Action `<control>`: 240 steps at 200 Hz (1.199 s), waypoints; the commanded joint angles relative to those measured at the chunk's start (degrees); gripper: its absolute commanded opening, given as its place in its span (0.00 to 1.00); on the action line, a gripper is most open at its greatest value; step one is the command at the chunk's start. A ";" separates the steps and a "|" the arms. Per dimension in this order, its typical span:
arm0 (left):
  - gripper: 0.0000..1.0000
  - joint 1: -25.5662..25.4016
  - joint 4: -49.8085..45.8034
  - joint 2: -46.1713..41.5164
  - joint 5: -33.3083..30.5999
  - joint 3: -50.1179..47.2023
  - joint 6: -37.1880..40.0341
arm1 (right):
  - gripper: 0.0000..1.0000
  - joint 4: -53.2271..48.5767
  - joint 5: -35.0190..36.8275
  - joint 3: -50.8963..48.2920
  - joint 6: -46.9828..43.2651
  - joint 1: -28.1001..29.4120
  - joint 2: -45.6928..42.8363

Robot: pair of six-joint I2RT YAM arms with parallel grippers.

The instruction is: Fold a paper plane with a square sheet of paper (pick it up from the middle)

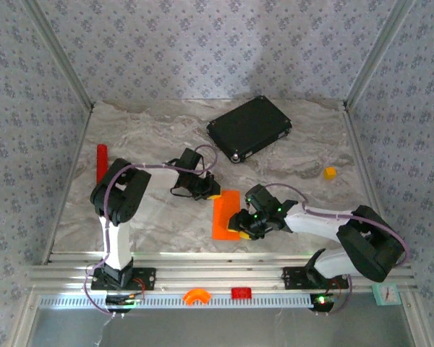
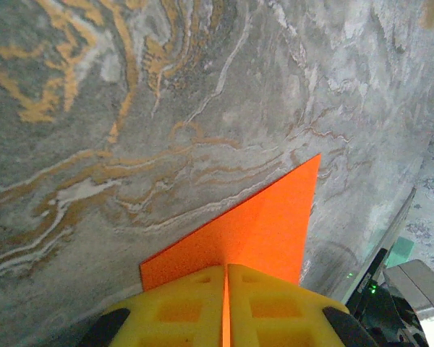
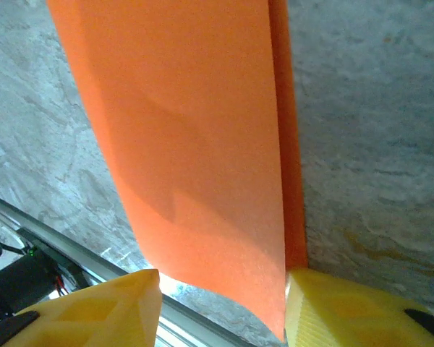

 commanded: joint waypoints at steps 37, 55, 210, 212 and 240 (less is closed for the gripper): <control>0.12 -0.40 -3.74 1.25 -2.85 -1.56 0.46 | 0.45 6.60 -2.99 1.55 0.87 -2.79 -0.07; 0.12 -0.51 -3.74 1.20 -2.85 -1.52 0.28 | 0.45 9.58 -4.53 1.77 0.47 -4.55 1.19; 0.13 -1.12 -3.05 -3.18 -3.73 0.01 -0.53 | 0.04 17.86 -14.79 3.30 -4.09 -14.82 11.07; 0.13 -1.13 -3.04 -3.52 -3.80 0.02 -0.52 | 0.03 17.85 -14.60 3.39 -4.04 -14.78 11.19; 0.24 -1.03 -3.72 -9.11 -7.43 -0.40 0.39 | 0.03 17.93 -13.73 4.81 -3.86 -15.44 11.94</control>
